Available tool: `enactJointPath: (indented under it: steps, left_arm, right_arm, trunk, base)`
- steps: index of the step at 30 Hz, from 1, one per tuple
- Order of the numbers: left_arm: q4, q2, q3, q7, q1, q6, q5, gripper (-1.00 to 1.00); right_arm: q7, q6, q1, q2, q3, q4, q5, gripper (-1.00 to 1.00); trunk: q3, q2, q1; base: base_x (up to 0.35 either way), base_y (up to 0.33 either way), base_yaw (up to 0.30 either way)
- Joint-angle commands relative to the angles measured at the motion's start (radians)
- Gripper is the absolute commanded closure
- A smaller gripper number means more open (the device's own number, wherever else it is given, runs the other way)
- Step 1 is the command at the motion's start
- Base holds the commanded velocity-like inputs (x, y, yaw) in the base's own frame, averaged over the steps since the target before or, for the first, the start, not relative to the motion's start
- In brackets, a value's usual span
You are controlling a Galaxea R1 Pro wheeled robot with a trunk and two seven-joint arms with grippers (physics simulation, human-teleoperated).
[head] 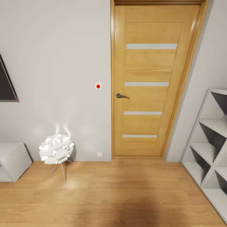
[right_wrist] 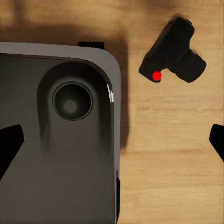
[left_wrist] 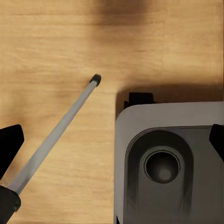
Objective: Attach the digital camera to the camera tripod in the bedroom.
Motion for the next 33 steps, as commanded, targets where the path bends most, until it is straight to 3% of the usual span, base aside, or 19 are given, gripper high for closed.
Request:
enactJointPath:
  steps: [1, 33]
  left_arm:
    - [-0.001, 0.0, 0.001, 0.0, 0.0, 0.0, 0.0, -1.0]
    - [-0.001, 0.0, 0.001, 0.0, 0.0, 0.0, 0.0, -1.0]
  right_arm:
    - [0.0, -0.003, 0.0, 0.0, 0.0, 0.0, 0.0, -1.0]
    - [0.0, -0.003, 0.0, 0.0, 0.0, 0.0, 0.0, -1.0]
  trunk:
    - [-0.001, 0.0, 0.0]
    - [-0.001, 0.0, 0.0]
  base:
    - [0.232, 0.0, 0.0]
    - [0.265, 0.0, 0.0]
